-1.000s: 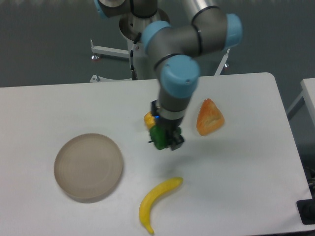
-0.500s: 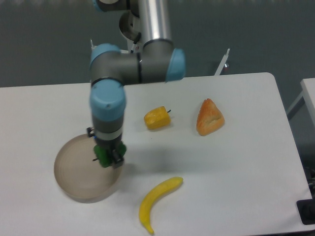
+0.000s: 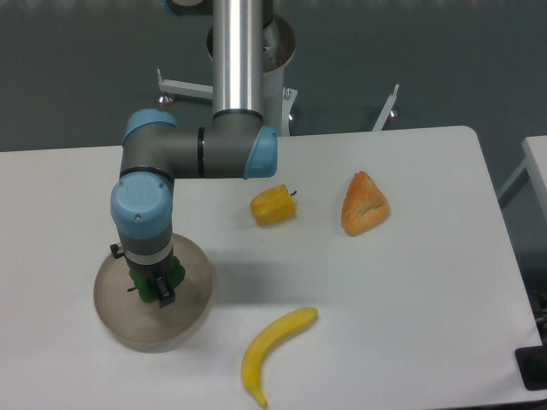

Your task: Place the green pepper on the plate

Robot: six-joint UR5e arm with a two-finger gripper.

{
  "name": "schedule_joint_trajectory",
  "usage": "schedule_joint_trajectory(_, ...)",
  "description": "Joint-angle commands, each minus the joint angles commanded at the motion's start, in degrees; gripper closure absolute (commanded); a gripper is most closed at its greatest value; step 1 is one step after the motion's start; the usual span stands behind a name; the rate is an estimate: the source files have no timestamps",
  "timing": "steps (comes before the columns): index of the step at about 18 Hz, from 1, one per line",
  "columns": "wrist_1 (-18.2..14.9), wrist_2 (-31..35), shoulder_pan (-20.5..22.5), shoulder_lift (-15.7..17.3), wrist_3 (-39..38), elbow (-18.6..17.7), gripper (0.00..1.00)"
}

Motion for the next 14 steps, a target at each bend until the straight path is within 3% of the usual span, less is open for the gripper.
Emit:
schedule_joint_trajectory(5, 0.7, 0.3, 0.7, 2.5, 0.1, -0.6, 0.0)
schedule_joint_trajectory(11, -0.1, 0.0, 10.2, 9.2, 1.0, -0.6, 0.0)
schedule_joint_trajectory(14, -2.9, 0.9, 13.9, 10.4, 1.5, -0.3, 0.0)
